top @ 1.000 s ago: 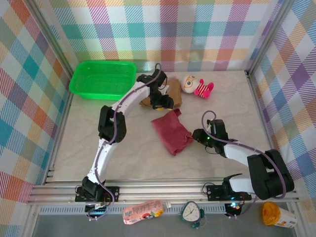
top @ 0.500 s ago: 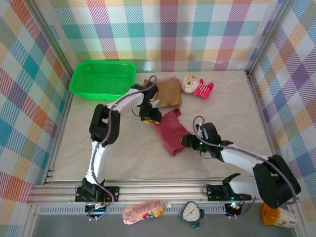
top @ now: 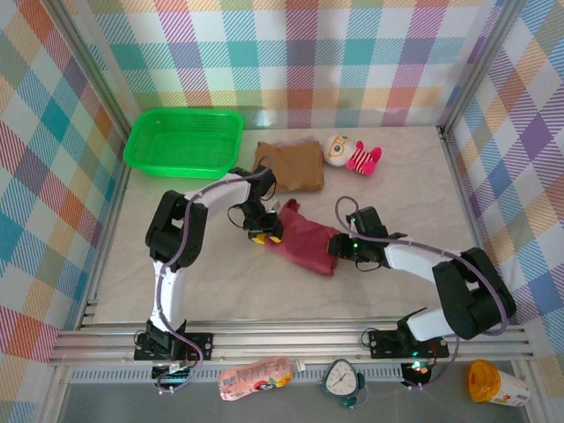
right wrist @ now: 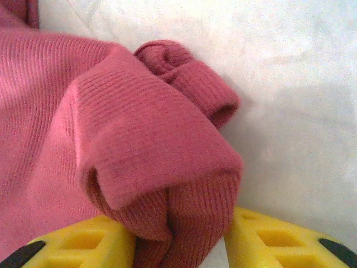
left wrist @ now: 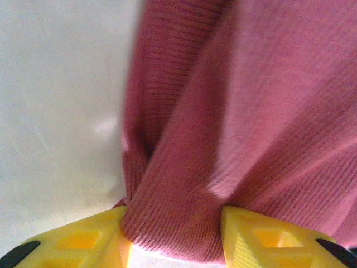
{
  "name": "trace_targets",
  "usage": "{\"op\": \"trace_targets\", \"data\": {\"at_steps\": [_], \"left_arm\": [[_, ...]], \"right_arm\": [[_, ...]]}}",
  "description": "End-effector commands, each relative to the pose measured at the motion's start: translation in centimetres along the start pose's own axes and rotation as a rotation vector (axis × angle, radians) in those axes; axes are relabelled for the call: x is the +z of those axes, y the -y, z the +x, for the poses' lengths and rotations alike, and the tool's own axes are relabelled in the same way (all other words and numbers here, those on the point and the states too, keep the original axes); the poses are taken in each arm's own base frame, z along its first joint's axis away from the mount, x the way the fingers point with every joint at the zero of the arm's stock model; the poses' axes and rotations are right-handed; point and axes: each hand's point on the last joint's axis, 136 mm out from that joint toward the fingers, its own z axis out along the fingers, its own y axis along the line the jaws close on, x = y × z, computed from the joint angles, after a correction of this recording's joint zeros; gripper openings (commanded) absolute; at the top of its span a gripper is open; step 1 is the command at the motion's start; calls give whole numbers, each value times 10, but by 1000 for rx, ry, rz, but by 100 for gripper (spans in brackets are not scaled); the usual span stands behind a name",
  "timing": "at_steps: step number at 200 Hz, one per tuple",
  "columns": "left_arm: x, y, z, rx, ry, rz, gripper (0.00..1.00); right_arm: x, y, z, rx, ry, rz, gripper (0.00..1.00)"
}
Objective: Fold and stack the tank tops
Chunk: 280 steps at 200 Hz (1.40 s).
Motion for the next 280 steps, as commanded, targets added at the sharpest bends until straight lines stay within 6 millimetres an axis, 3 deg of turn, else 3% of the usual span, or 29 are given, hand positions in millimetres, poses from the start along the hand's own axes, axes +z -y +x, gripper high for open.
{"op": "trace_targets", "data": {"at_steps": [1,24,47,80,105,132,151,190,213,245,261,280], "left_arm": [[-7,24,23,-54,14,53,46],[-7,25,40,-87,19,34,49],[-17,5,42,-53,33,-92,53],[-32,5,12,-17,131,-70,61],[-20,3,-5,-1,129,-57,61],[-8,16,-21,18,124,0,60],[2,19,-20,24,102,10,59],[26,2,-8,4,44,-29,45],[31,1,-6,1,21,-26,32],[28,5,-2,2,4,-16,21],[28,7,1,7,-2,-9,14],[21,14,-1,17,7,18,8]], "right_arm": [[1,-10,-6,-108,-52,-53,48],[-7,-11,-6,-120,-116,-108,52],[-27,-11,-8,-122,-112,-133,58],[-27,-27,11,-103,-152,-226,63],[-16,-29,22,-112,-166,-199,64],[-3,-18,32,-126,-210,-131,64],[-7,-17,28,-160,-189,-95,65],[-29,-13,20,-191,-132,-21,68],[-14,-5,38,-160,-197,-15,68],[9,-26,44,-197,-260,-56,64],[16,-33,44,-212,-273,-76,57],[15,-40,38,-230,-253,-92,37]]}}
